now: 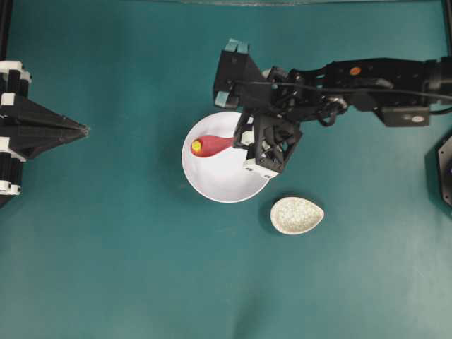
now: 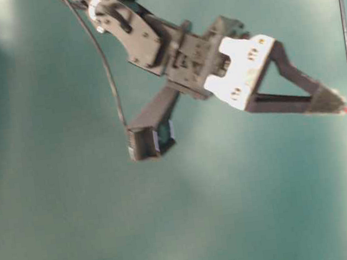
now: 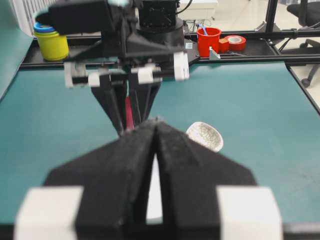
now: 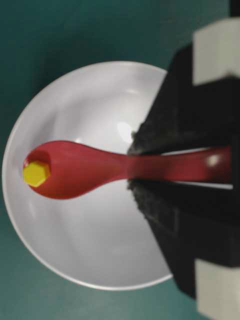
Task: Scoop the yellow hexagonal prism block from the bowl with a spoon using the right arm.
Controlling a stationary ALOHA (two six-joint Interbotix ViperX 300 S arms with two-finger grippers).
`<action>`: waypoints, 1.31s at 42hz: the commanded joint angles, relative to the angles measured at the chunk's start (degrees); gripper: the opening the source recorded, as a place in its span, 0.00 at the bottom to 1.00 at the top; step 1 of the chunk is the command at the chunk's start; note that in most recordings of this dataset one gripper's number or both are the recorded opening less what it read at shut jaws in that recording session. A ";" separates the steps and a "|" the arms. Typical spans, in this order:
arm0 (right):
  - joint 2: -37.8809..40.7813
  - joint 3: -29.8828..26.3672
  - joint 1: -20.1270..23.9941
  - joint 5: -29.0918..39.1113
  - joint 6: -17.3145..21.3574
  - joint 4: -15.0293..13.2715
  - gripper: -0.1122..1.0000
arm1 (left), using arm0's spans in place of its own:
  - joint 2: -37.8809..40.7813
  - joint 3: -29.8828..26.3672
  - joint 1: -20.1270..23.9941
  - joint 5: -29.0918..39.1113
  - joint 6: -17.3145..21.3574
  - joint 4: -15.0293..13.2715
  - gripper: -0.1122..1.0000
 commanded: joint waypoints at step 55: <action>-25.14 14.94 1.76 -24.43 0.00 0.35 0.30 | -0.09 -1.58 0.09 0.09 -0.35 -0.09 0.10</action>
